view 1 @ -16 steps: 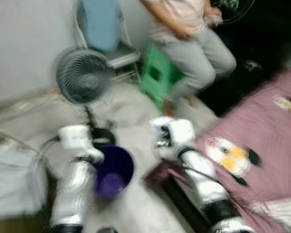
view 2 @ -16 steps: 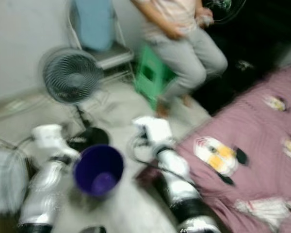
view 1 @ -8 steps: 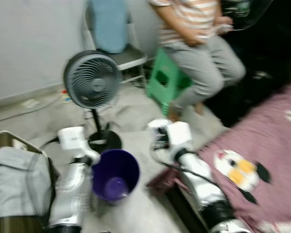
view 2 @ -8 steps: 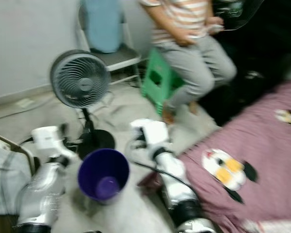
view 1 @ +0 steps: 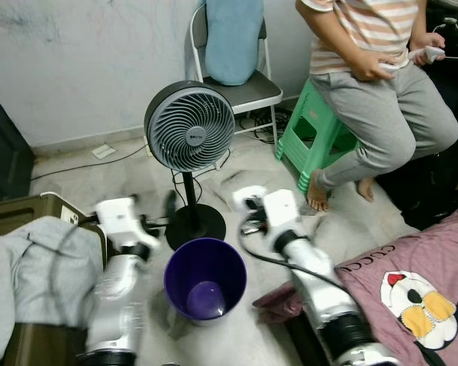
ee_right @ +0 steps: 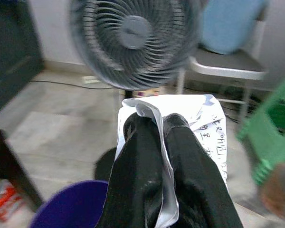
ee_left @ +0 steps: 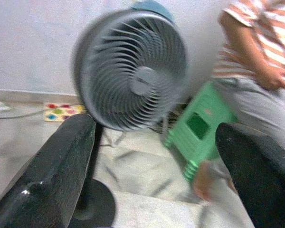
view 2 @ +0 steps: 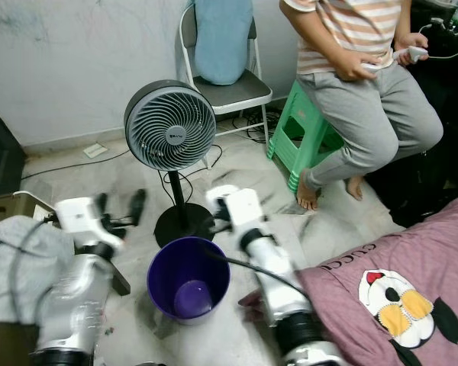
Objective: Clean up the room
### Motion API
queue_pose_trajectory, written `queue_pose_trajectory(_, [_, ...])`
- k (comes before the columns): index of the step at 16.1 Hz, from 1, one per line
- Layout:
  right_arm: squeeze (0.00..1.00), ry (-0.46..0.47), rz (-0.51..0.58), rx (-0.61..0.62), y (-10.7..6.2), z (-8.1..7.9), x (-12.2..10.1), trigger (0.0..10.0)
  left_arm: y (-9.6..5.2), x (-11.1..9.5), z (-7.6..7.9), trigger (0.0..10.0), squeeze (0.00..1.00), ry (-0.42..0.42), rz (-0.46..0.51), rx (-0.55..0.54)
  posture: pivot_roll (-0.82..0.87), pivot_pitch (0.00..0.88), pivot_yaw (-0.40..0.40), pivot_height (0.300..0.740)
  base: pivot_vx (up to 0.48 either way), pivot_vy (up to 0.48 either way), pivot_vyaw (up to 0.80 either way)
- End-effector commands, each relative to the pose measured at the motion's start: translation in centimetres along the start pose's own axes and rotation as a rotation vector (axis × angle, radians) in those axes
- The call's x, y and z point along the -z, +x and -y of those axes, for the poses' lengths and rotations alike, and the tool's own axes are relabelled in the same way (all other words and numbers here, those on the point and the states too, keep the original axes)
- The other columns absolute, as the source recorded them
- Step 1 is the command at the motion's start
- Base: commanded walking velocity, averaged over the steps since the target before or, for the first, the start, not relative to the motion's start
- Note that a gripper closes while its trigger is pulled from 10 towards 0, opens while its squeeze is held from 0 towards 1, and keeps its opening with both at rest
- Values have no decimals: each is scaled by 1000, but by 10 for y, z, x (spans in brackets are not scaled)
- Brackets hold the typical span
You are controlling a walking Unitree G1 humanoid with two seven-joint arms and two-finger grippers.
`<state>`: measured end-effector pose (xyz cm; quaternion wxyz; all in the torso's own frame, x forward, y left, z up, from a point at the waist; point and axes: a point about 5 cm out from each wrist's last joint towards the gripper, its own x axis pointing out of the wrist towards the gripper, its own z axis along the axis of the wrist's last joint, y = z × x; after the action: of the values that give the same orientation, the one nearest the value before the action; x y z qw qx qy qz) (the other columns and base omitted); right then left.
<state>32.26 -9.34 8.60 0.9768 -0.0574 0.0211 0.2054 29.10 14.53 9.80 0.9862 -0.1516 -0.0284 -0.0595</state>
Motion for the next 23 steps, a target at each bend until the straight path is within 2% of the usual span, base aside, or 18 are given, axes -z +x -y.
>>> queue_pose_trajectory(1, [0,7,1,-14,1,-5,0,10000,-1,0,-6,10000,0,15,-12,-18,-11,90,-38,740,0,0,800])
queue_pose_trajectory(5, [0,9,0,-11,1,-5,0,10000,0,0,-5,10000,0,15,-6,-4,-11,87,-38,740,0,0,800])
queue_pose_trajectory(8, [0,8,1,-11,2,-5,0,10000,0,0,-4,10000,0,13,-4,-4,-11,87,-38,740,288,0,750])
queue_pose_trajectory(12, [0,17,-2,-4,2,-4,0,10000,0,0,-4,10000,0,12,-1,-3,-11,85,-39,740,297,0,0])
queue_pose_trajectory(23, [0,-1,-7,-16,3,-4,1,10000,1,0,-2,10000,0,3,-2,10,-13,73,-41,740,0,0,83])
